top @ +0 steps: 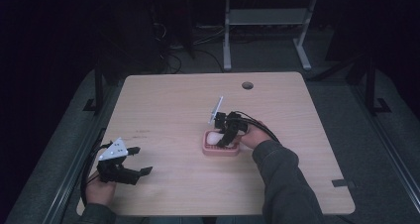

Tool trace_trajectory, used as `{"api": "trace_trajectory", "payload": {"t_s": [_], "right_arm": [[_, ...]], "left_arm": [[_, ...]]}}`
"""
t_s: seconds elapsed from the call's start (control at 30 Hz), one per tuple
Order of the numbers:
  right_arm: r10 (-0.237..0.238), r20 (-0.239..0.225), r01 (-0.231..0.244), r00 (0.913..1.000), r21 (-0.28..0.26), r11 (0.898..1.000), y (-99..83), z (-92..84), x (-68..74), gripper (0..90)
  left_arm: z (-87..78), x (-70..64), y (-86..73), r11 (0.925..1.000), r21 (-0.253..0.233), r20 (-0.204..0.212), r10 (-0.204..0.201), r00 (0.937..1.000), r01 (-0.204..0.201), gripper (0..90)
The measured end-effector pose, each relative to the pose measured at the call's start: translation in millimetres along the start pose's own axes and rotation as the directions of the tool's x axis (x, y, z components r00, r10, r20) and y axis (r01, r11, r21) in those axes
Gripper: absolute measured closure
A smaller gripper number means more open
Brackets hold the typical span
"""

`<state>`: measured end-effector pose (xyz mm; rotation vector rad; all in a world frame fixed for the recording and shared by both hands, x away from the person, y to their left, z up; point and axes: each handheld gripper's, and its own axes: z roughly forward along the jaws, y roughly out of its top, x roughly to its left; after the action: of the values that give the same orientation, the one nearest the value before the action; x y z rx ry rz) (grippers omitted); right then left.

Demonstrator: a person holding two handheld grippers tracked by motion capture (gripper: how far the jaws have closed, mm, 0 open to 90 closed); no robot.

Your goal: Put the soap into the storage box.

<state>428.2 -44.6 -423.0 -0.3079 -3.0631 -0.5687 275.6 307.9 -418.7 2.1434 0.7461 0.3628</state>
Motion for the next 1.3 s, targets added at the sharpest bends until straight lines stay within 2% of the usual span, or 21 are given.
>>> {"api": "trace_trajectory", "payload": {"t_s": [0.8, 1.1, 1.3], "right_arm": [[-0.01, 0.009, 0.01, 0.9999, 0.006, 1.0, 0.7, -0.2, 1.7, 47.6], [-0.017, 0.016, 0.018, 0.9997, -0.04, 0.999, 1.4, -7.6, 4.2, 41.0], [0.006, 0.009, -0.006, 0.9999, -0.048, 0.999, -1.0, -10.9, 4.4, 38.4]], "left_arm": [[-0.2, 0.1, 0.0, 1.0, 0.0, 0.0, 0.0, 1.0, 0.0, 14.8], [0.3, -0.5, 0.1, 1.0, 0.0, 0.001, -0.001, 1.0, 0.001, 14.8], [0.2, -0.3, 0.0, 1.0, -0.001, 0.001, 0.0, 1.0, 0.0, 14.8]]}}
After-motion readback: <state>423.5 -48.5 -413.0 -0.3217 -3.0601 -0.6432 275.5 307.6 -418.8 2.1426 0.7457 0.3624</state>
